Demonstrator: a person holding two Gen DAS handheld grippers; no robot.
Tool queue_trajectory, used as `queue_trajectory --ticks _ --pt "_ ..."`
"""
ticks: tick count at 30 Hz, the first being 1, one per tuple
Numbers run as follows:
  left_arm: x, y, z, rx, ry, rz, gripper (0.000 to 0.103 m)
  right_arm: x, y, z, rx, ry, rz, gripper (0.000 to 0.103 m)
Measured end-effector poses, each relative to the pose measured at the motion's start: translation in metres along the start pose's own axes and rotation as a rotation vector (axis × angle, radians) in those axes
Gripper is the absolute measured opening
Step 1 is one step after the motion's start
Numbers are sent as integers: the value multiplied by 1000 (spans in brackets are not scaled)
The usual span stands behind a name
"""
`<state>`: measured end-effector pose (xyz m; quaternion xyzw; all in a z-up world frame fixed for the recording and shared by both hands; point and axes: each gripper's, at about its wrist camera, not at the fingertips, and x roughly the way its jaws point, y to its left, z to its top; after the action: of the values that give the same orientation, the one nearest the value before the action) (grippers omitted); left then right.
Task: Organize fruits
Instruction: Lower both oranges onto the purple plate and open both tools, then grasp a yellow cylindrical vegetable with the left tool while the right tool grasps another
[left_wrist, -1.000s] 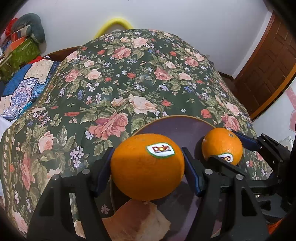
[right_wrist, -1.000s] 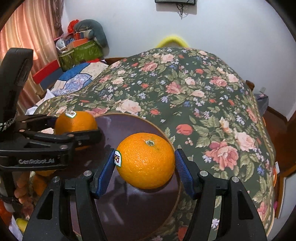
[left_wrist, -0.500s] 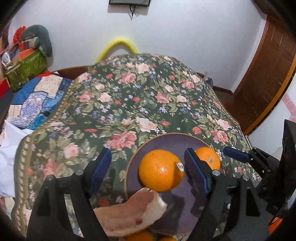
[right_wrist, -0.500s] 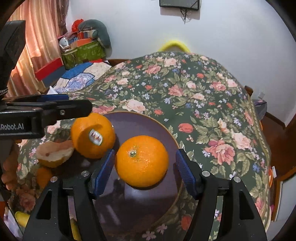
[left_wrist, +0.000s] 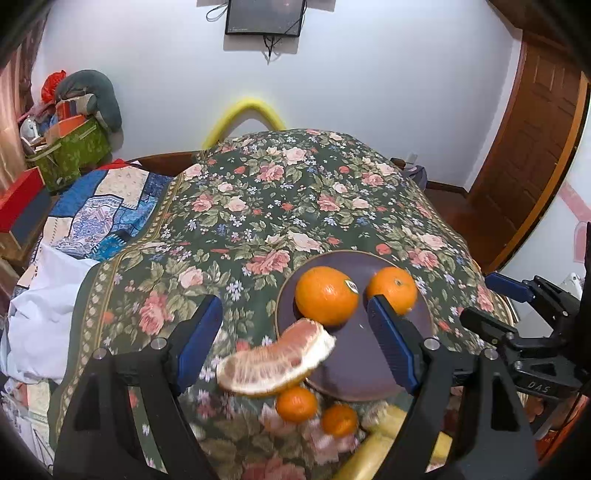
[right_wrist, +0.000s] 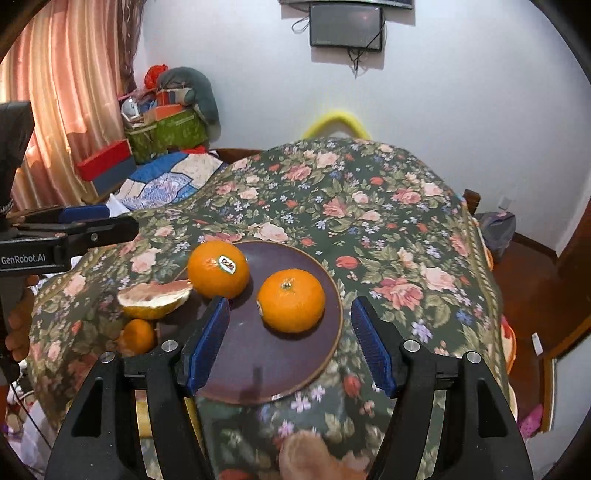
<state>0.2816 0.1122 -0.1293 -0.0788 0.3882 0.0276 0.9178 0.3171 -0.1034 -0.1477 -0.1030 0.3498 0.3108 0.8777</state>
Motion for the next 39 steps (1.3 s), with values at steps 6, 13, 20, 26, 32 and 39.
queue_trajectory --ticks 6,13,20,26,32,39 --pt "-26 -12 -20 28 -1 -4 81 -29 12 -16 -3 -20 -4 65" --pt "-44 -26 -47 63 12 -4 81 -42 32 -42 -15 -5 14 65" --pt "-39 -29 -80 60 60 -30 80 -33 48 -65 -29 43 34 65" --pt "-17 -34 -110 71 150 -63 72 -25 51 -81 -19 78 44 65" --pt "3 -47 -133 106 220 -99 62 -18 53 -90 -14 102 51 65" --pt "9 -39 -142 73 225 -130 52 -10 56 -94 -21 122 62 65"
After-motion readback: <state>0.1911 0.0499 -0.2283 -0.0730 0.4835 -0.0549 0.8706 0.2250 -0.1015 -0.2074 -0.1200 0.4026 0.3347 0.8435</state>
